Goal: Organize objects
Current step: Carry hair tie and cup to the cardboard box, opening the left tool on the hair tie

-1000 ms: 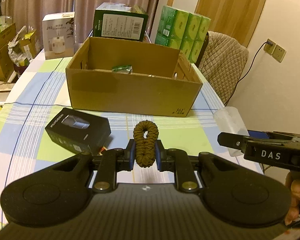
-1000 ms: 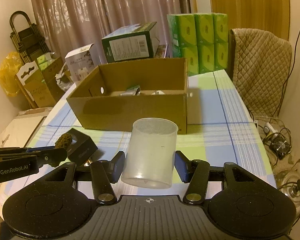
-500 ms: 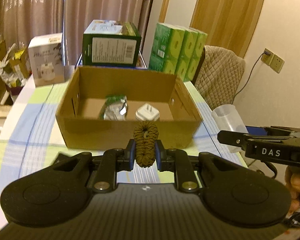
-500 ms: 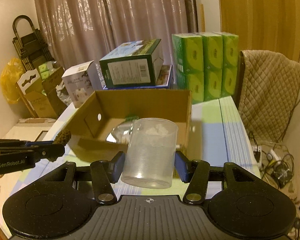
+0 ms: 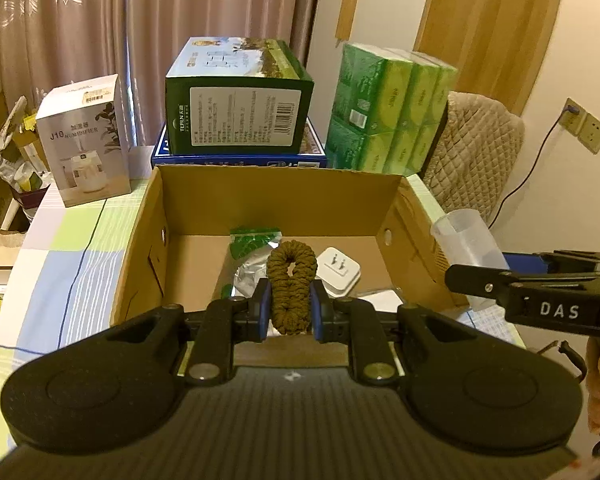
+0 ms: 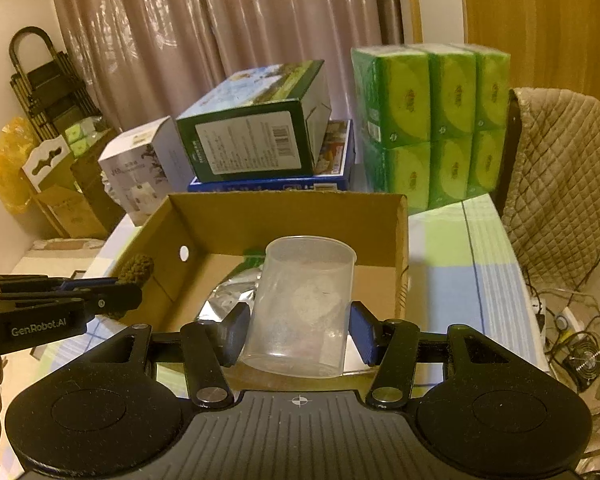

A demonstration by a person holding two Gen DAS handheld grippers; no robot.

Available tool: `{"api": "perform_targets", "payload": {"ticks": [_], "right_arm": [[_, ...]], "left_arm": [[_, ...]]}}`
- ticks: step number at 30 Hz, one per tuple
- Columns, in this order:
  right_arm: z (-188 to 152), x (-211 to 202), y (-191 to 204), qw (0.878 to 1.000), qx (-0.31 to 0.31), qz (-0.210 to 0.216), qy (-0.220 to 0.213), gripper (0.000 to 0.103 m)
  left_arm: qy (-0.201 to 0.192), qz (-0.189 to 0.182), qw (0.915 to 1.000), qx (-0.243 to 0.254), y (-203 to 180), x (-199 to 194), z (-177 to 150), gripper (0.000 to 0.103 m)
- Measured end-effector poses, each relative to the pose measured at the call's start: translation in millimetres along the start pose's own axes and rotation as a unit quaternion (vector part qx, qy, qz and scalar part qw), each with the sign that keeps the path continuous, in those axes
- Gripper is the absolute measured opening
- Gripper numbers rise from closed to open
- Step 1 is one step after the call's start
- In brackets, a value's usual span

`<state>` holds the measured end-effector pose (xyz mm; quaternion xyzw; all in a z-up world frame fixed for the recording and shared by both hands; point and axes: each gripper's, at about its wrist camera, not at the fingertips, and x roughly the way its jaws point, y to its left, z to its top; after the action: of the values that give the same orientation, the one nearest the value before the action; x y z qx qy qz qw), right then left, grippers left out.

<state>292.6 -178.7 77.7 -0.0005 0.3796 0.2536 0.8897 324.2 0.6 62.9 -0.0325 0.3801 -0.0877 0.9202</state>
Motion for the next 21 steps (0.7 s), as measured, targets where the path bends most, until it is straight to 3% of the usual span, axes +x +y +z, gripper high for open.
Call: {"api": "perform_targets", "payload": {"ticks": [7, 12, 21], "right_arm": [[1, 25, -8, 1.0, 0.009, -0.002, 0.012, 0.051], [-2, 32, -13, 1.0, 0.012, -0.003, 0.017, 0.051], [-4, 32, -15, 1.0, 0.013, -0.003, 0.018, 0.051]], "left_arm": [[0.002, -0.002, 1.0, 0.0, 5, 25, 8, 0.017], [0.003, 0.006, 1.0, -0.006, 7, 40, 11, 0.045], [0.006, 0.012, 0.9997, -0.019, 17, 41, 6, 0.046]]}}
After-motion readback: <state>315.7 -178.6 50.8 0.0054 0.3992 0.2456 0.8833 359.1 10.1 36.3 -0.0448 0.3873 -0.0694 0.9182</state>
